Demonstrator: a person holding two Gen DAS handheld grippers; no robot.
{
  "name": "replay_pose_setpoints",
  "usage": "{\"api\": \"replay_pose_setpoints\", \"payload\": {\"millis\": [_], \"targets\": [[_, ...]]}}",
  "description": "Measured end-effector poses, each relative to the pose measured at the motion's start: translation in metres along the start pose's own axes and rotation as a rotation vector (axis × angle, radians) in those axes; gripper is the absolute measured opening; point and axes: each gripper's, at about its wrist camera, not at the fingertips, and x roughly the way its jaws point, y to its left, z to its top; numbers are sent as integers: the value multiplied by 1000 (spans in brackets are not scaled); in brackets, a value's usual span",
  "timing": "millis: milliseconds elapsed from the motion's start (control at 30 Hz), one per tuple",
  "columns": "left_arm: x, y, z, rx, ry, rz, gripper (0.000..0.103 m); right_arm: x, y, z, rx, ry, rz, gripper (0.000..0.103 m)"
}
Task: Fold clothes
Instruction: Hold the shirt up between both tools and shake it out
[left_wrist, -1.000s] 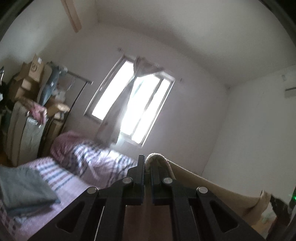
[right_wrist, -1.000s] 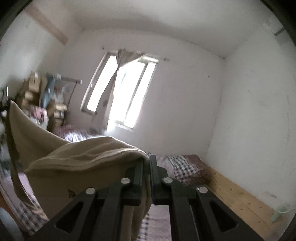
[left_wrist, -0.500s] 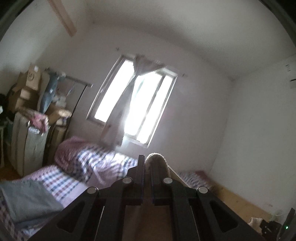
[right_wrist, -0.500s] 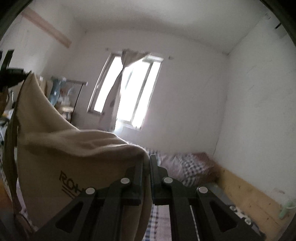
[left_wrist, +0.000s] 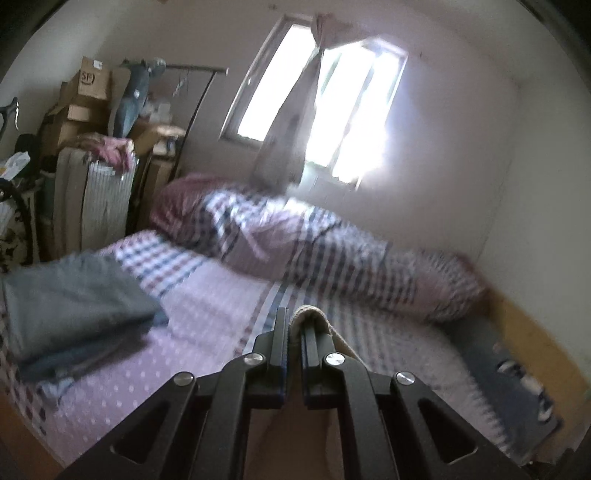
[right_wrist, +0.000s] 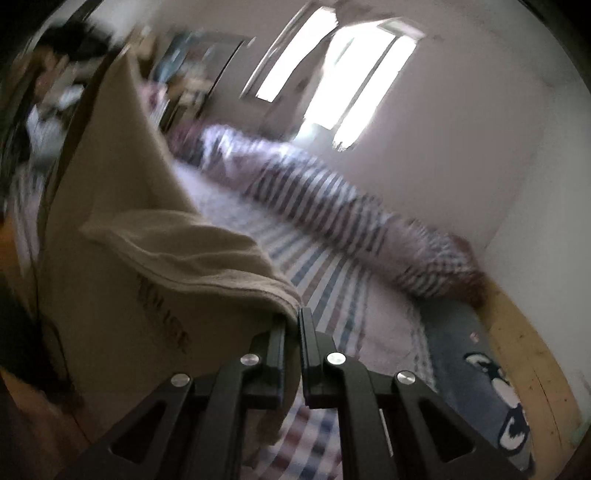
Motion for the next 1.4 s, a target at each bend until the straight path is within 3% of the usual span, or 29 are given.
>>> {"api": "replay_pose_setpoints", "payload": {"millis": [200,367,467,600,667,1100,1167,1233,1267,1400], "targets": [[50,18,-75,32,58,84,4,46,72,-60,-173,65,-14,6],[70,31,-111,21,48,107,4,65,111,-90,-330,98,-81,5],[78,40,-127,-2,42,108,4,68,118,-101,-390,97,-113,13],[88,48,-138,-31,56,98,4,66,118,-117,-418,151,-111,35],[90,48,-138,-41,60,83,4,61,120,-118,-434,147,-110,39],[92,42,-143,-21,72,17,4,39,140,-127,-562,100,-105,39],[92,44,-143,-26,75,17,4,40,146,-129,-587,87,-104,38],[92,46,-143,-31,79,18,4,34,148,-127,-576,69,-97,29],[92,47,-143,-34,79,18,4,30,147,-125,-562,60,-94,9],[91,50,-144,-41,79,15,4,10,144,-119,-509,50,-80,5]]}}
